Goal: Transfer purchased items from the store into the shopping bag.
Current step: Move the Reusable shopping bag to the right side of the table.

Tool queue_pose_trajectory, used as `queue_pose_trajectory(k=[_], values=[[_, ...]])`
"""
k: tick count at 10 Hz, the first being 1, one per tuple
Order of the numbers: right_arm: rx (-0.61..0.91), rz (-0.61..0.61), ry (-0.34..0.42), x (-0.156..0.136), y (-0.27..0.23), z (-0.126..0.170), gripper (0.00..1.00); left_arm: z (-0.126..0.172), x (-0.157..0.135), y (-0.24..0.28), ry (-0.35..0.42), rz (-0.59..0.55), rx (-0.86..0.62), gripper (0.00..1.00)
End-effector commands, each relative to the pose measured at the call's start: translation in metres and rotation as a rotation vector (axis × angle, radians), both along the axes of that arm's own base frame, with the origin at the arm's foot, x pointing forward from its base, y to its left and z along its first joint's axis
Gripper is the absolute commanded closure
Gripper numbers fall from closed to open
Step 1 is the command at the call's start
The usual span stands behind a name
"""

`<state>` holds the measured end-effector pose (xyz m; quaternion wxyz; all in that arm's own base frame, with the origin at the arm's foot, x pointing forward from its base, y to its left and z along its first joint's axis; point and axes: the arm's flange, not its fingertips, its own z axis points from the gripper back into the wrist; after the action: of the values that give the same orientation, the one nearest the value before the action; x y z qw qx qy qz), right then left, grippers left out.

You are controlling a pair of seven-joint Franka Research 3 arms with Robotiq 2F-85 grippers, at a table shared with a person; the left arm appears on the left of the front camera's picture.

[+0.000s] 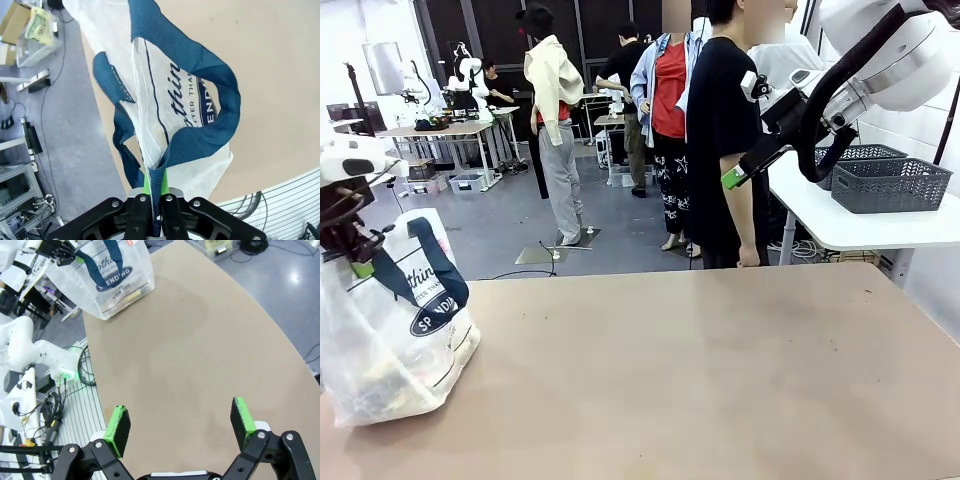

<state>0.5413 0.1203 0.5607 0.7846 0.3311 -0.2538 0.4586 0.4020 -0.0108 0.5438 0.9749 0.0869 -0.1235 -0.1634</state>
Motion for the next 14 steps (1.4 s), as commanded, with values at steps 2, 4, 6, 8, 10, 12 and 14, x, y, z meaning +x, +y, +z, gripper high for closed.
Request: queue_pose_trajectory(k=[2,4,6,8,10,12,14], values=[[-0.008,-0.005,0.017,-0.001,0.001,0.002,0.00,0.000,0.000,0.000,0.000,0.000,0.000,1.00],[-0.008,-0.005,0.017,-0.001,0.001,0.002,0.00,0.000,0.000,0.000,0.000,0.000,0.000,1.00],[-0.008,-0.005,0.017,-0.001,0.001,0.002,0.00,0.000,0.000,0.000,0.000,0.000,0.000,1.00],[-0.008,-0.005,0.017,-0.001,0.001,0.002,0.00,0.000,0.000,0.000,0.000,0.000,0.000,1.00],[-0.008,-0.005,0.017,-0.001,0.001,0.002,0.00,-0.002,0.000,-0.006,0.000,0.003,0.002,0.60],[-0.008,-0.005,0.017,-0.001,0.001,0.002,0.00,0.007,0.000,-0.013,-0.002,0.008,0.018,0.21],[-0.008,-0.005,0.017,-0.001,0.001,0.002,0.00,0.018,-0.001,-0.016,-0.029,0.007,0.020,0.00]])
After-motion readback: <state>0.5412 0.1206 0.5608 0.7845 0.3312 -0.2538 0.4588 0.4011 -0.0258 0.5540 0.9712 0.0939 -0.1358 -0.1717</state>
